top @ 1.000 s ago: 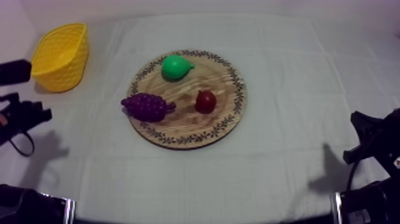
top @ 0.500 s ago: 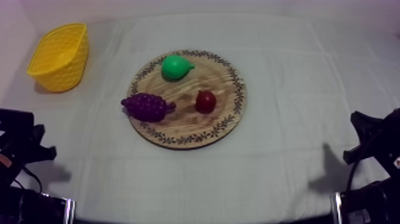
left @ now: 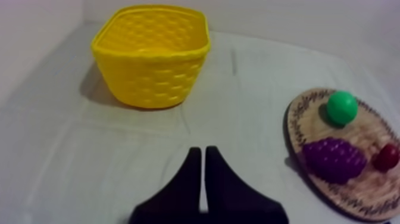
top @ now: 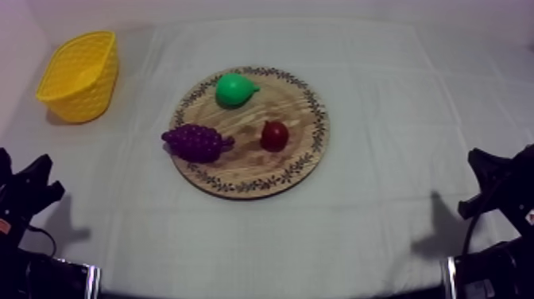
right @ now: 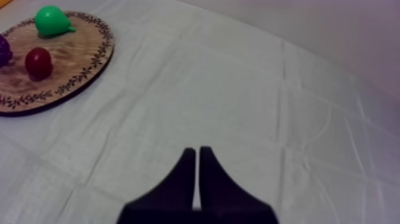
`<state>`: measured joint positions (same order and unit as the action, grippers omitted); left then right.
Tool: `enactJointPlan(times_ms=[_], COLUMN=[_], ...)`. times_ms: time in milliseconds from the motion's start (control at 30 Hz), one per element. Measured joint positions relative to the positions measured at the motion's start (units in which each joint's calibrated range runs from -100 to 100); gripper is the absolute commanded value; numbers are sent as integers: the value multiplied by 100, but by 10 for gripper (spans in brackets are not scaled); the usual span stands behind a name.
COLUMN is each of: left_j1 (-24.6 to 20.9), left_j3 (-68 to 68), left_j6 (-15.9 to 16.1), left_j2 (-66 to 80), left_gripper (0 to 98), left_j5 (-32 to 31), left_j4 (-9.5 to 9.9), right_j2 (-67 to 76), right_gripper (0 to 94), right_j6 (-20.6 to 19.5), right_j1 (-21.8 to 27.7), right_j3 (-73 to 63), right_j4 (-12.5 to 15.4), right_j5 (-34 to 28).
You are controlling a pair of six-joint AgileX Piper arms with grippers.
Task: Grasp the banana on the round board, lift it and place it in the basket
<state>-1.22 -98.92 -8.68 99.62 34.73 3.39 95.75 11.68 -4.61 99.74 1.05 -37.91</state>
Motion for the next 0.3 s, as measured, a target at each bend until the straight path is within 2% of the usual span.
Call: enactJointPlan(times_ms=[167,300], left_j1=[-91,-150], left_j3=[-48,-48], left_j6=[-356,-331], left_j2=[6,6], left_gripper=[0,0], left_j5=[-102,-102], left_j4=[-19,-25], right_j2=[0,0], right_gripper=[4,4], right_j6=[6,1], right_j1=[0,0], right_j3=[0,0], right_j4=[0,0], right_j5=[-7,-7])
